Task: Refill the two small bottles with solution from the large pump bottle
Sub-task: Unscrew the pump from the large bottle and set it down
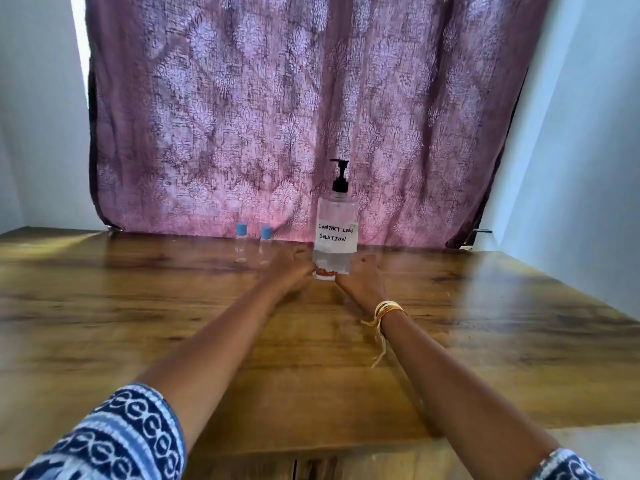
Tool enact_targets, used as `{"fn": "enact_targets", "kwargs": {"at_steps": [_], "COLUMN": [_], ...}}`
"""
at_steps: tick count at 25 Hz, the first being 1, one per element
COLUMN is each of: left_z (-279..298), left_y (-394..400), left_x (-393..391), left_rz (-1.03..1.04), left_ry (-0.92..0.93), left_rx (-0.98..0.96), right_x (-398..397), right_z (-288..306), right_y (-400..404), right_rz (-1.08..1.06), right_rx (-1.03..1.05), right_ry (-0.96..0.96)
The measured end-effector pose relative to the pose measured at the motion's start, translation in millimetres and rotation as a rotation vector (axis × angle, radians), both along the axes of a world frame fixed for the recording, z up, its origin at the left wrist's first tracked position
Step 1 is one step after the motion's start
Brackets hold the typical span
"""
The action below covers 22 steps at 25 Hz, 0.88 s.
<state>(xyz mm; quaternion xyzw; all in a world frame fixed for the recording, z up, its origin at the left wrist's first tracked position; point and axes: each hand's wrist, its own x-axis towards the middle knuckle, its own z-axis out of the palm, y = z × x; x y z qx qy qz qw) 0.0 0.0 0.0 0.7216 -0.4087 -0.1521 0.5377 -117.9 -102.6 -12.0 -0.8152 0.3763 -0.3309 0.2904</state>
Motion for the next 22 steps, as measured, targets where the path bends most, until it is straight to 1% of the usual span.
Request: {"fn": "enact_targets", "kwargs": {"at_steps": [1, 2, 3, 4, 6, 10, 14, 19, 22], "left_z": [-3.6, -8.4, -14.0, -19.4, -24.1, -25.6, -19.7, -16.8, -17.2], "left_y": [-7.2, -14.6, -23.9, -32.8, -48.5, -56.2, -33.5, 16.4, 50.0], "left_x": [0.8, 4.6, 8.1, 13.1, 24.3, 37.5, 28.1, 0.1, -22.3], "left_rz": [-0.002, -0.006, -0.019, -0.024, -0.04, -0.029, -0.049, -0.075, -0.069], "left_ry": [0.053, 0.064, 0.049, 0.007, -0.033, -0.051, -0.091, -0.128, -0.188], "left_rx": [-0.047, -0.05, -0.055, -0.046, -0.033, -0.039, 0.0, 0.022, 0.035], "right_x": [4.6, 8.2, 12.0, 15.5, 22.7, 29.0, 10.4, -24.6, -47.9], "right_z": [2.7, 5.0, 4.7, 6.4, 4.4, -1.4, 0.4, -3.3, -4.4], "right_y": [-7.0, -12.9, -22.1, -28.6, -40.8, -52.8, -30.8, 12.3, 41.7], "right_rz": [0.041, 0.084, 0.121, 0.155, 0.205, 0.237, 0.271, 0.321, 0.342], "right_rx": [-0.025, -0.021, -0.011, 0.055, 0.109, 0.126, 0.12, 0.087, 0.088], "right_ry": [-0.003, 0.004, -0.015, -0.024, -0.037, -0.048, -0.072, -0.073, -0.062]}}
